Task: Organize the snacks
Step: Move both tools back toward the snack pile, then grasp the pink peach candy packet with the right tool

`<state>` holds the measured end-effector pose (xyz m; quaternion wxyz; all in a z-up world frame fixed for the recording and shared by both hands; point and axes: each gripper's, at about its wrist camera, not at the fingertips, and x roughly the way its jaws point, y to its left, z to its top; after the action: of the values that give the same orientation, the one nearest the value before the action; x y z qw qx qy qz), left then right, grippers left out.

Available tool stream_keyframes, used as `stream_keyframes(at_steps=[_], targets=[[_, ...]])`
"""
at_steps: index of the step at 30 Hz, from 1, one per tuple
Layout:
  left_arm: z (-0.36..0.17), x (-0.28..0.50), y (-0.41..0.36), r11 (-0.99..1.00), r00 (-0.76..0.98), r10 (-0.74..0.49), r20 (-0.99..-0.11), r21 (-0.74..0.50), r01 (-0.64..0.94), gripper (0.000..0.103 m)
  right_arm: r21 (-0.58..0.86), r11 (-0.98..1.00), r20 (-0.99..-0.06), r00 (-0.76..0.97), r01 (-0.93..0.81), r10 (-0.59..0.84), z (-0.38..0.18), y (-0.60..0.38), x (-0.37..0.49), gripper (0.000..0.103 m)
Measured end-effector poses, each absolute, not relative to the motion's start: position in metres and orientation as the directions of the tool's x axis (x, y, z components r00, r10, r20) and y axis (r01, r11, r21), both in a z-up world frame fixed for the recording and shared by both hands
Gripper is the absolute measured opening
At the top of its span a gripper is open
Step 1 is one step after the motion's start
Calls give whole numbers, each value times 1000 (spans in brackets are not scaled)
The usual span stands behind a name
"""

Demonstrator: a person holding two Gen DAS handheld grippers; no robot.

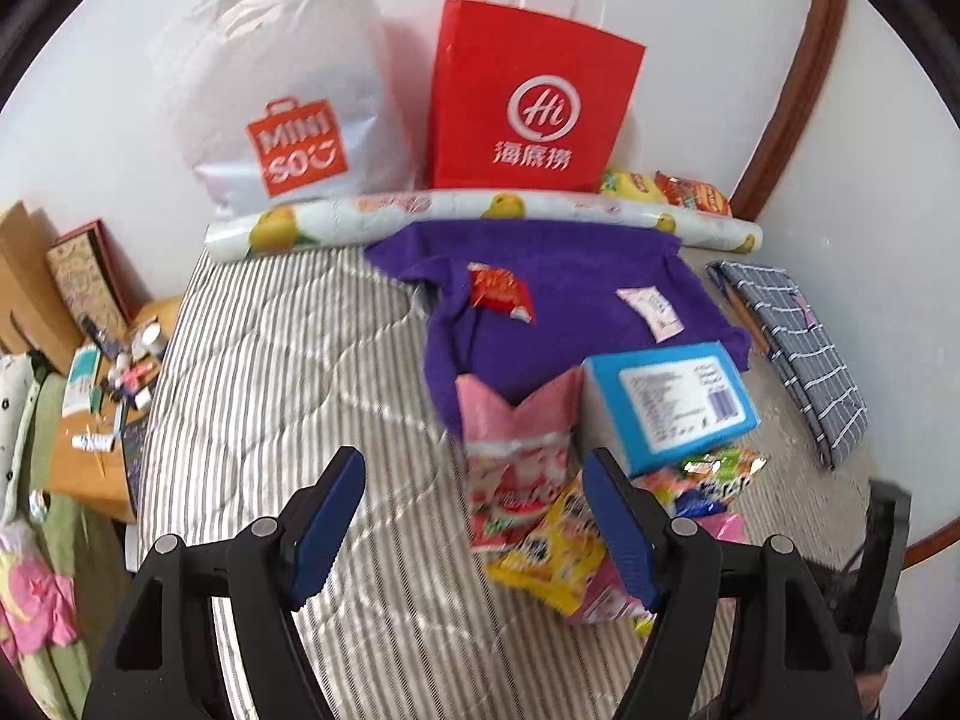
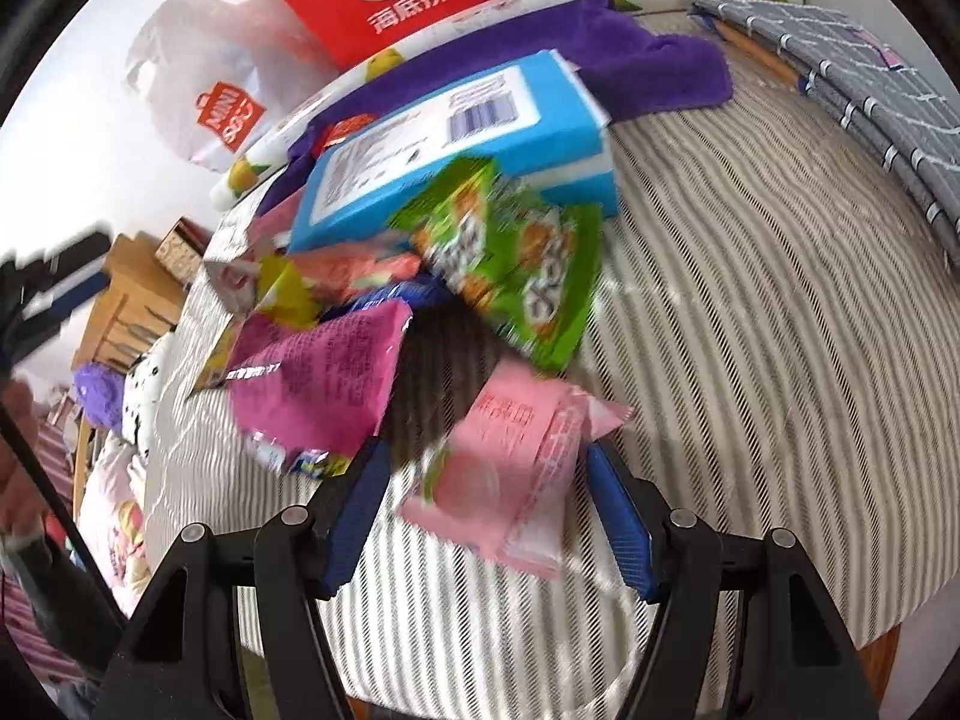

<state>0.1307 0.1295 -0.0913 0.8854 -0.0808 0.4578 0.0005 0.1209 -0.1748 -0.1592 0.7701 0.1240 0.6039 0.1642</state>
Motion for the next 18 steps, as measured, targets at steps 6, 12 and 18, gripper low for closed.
stream_keyframes(at_steps=[6, 12, 18], targets=[[-106, 124, 136, 983, 559, -75, -826, -154, -96, 73, 286, 946, -915, 249, -153, 317, -160, -163, 129, 62], [-125, 125, 132, 979, 525, -112, -844, -185, -89, 73, 197, 954, -918, 298, -227, 261, -161, -165, 122, 42], [-137, 128, 120, 969, 499, -186, -846, -243, -51, 73, 220, 958, -904, 331, -185, 272, -152, -192, 121, 42]])
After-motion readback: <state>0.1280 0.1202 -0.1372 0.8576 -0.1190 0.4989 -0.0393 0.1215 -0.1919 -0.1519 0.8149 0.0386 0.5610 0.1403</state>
